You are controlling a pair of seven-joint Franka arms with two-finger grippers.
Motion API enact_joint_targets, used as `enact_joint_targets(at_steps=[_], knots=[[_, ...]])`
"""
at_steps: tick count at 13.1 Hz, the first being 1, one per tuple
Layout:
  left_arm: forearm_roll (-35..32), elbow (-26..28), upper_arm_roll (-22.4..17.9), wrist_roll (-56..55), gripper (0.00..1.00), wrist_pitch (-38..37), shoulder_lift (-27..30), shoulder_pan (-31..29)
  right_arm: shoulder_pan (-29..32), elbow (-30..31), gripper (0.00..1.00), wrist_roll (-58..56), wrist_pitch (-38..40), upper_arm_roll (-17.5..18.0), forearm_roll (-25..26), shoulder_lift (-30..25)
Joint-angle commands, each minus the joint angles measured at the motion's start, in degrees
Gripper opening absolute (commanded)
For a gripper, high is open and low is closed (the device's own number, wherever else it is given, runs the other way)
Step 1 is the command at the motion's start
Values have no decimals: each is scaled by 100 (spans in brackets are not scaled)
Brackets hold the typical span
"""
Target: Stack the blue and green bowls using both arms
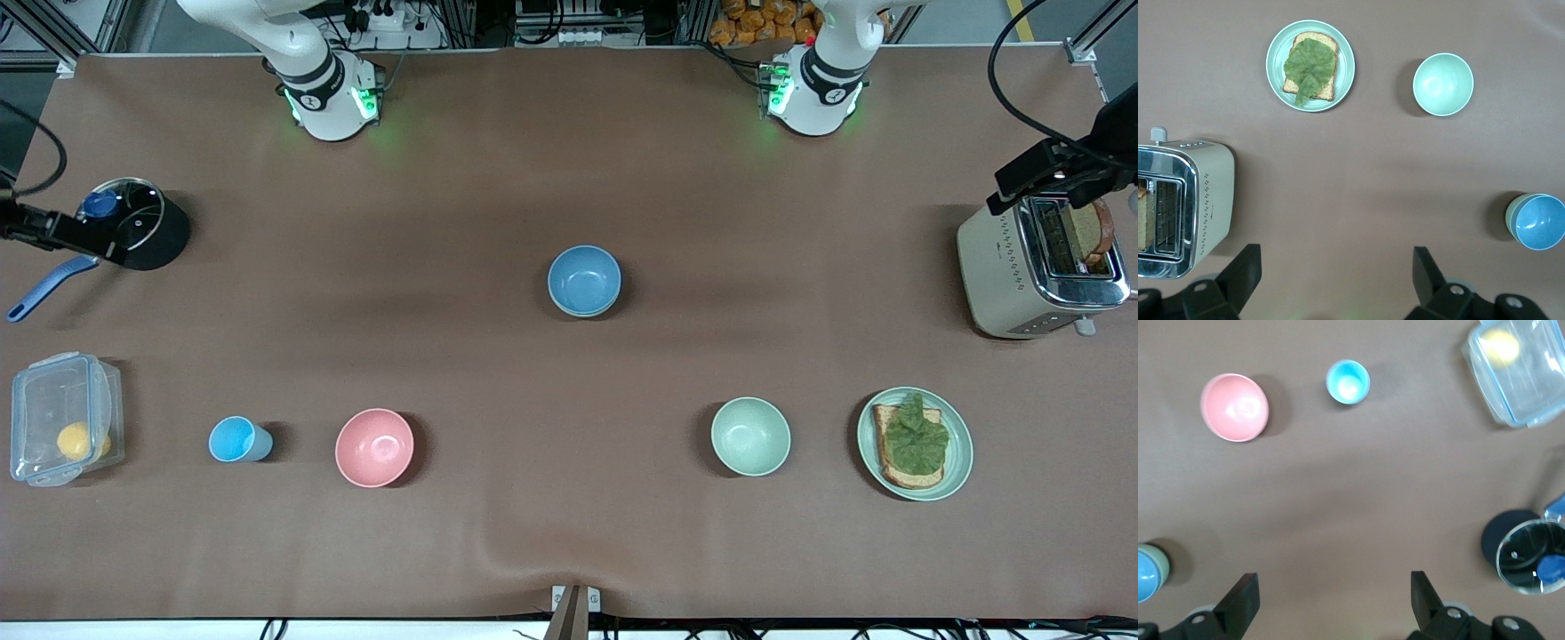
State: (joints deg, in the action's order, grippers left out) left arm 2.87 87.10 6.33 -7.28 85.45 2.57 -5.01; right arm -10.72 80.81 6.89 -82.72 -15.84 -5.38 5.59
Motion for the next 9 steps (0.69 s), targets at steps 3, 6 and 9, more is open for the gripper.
enact_joint_targets(at_steps=[3, 6, 9], knots=[[-548, 70, 182, 201, 100, -116, 68, 115, 931, 304, 100, -688, -429, 1048, 317, -445], [-577, 158, 368, -45, 100, -116, 24, 132, 949, 252, 100, -619, -377, 1022, 345, -419], [-489, 202, 386, -54, 100, -116, 7, 124, 914, 234, 100, -610, -376, 1022, 327, -384]])
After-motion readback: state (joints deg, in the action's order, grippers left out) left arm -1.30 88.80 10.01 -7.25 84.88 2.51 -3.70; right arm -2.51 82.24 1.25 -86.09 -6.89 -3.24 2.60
